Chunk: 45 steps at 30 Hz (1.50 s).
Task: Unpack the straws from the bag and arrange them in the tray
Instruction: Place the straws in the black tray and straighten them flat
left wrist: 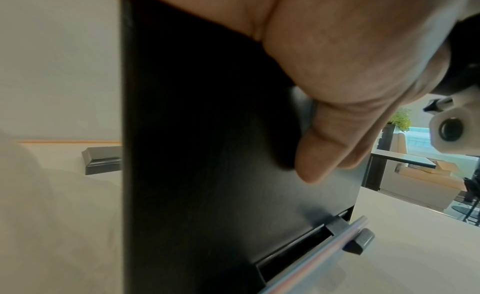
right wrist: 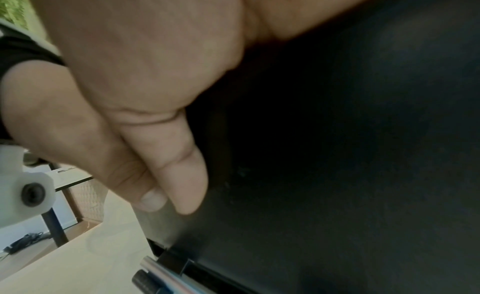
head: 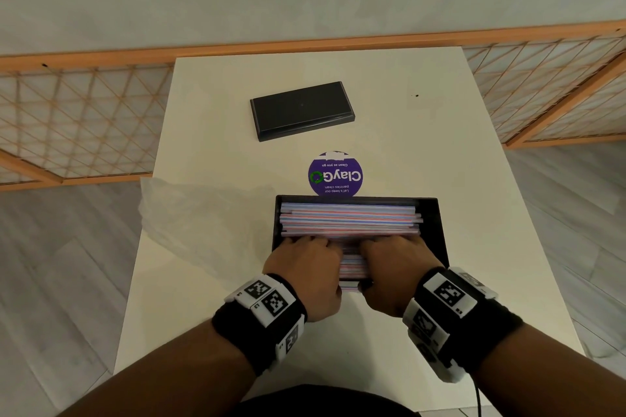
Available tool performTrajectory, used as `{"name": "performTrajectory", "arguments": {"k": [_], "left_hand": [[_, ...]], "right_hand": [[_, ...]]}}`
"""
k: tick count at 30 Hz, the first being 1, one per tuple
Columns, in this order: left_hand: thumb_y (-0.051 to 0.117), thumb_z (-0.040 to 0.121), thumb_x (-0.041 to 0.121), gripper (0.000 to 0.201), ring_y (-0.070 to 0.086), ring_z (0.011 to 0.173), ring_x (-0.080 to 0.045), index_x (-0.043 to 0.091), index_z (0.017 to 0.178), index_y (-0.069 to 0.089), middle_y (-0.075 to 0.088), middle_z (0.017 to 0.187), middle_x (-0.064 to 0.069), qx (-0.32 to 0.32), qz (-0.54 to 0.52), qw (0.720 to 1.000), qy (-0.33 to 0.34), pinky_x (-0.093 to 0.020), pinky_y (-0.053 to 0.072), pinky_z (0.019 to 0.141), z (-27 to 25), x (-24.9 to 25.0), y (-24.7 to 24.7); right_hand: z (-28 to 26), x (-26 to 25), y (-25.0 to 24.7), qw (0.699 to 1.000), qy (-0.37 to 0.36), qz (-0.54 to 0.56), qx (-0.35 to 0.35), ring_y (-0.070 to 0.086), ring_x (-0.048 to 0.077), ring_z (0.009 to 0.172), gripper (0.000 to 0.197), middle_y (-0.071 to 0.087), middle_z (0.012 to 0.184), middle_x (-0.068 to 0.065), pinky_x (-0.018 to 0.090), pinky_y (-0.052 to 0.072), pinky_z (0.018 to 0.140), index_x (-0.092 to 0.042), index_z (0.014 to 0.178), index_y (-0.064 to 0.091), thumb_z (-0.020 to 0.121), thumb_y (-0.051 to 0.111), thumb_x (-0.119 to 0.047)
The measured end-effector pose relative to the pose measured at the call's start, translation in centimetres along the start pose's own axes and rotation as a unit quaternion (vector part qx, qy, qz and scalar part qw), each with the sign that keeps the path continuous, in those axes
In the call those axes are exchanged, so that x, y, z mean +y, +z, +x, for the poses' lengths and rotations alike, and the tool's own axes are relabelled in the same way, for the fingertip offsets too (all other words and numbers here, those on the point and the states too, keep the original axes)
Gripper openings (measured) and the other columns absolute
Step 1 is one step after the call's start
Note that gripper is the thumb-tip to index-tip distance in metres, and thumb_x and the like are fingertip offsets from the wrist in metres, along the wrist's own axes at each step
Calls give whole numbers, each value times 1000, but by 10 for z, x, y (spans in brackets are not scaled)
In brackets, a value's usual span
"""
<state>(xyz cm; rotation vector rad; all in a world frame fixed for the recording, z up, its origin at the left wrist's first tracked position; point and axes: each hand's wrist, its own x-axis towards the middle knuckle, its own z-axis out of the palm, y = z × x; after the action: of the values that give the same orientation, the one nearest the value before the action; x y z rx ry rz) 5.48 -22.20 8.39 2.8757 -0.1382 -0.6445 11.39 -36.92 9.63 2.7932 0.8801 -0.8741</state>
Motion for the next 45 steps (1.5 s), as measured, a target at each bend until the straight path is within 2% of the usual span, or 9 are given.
{"name": "performTrajectory", "arguments": {"k": [3,7,10,15,19,25,30,39,45], "left_hand": [[59,88,41,40,52,119,-25,22,124,57,47,128,-3,-18,19,1000,-3,-42,45,103,1,0,0],[61,89,39,46,56,120,-27,21,129,51,56,129,-4,-19,17,1000,-1,-42,45,106,1,1,-1],[62,89,37,49,60,116,-28,20,132,48,60,128,-4,-7,5,1000,-3,-40,48,105,-1,2,-3],[63,88,35,52,62,113,-30,18,133,43,62,126,-6,3,25,1000,3,-41,50,101,-3,6,-6],[61,89,32,50,55,122,-25,18,135,46,57,132,-4,21,44,998,34,-41,44,106,-1,20,-2],[57,92,34,44,53,122,-26,19,133,46,55,132,-4,9,64,998,13,-41,45,104,-6,6,6],[55,93,38,41,54,118,-25,19,129,51,47,131,-4,8,44,999,6,-40,45,101,-6,5,5],[55,92,40,43,55,120,-25,20,130,49,62,128,-2,19,66,998,-5,-40,39,107,-6,6,7],[56,90,41,38,46,124,-24,22,123,56,48,128,-1,11,42,999,-3,-41,40,106,-5,5,6]], "right_hand": [[-1,0,1,1000,0,-6,-8,58,23,114,37,65,115,-5,39,34,110,-27,115,58,81,58,-43],[1,-1,1,1000,-1,-4,-16,53,24,120,40,59,121,-4,40,34,110,-28,119,59,81,58,-44],[2,-2,-1,1000,-7,4,-26,52,26,119,42,53,125,-1,39,40,104,-28,120,60,82,61,-42],[-1,-3,-3,1000,-21,10,-11,64,27,103,47,65,115,1,38,53,91,-24,124,50,79,63,-33],[1,-5,0,1000,-18,9,-17,66,23,88,22,69,98,-3,31,54,78,-26,101,62,79,61,-31],[-9,6,3,1000,-9,21,5,57,25,114,40,60,121,-5,37,44,100,-28,114,62,81,57,-50],[-12,0,6,1000,-1,9,5,52,24,121,39,58,126,-3,42,33,108,-26,119,57,87,54,-49],[-11,-3,4,999,0,33,8,50,27,125,50,58,131,-2,42,30,113,-25,129,46,84,57,-44],[-7,-2,4,1000,5,19,-19,50,26,123,41,54,127,-3,43,32,108,-26,120,55,84,55,-45]]}}
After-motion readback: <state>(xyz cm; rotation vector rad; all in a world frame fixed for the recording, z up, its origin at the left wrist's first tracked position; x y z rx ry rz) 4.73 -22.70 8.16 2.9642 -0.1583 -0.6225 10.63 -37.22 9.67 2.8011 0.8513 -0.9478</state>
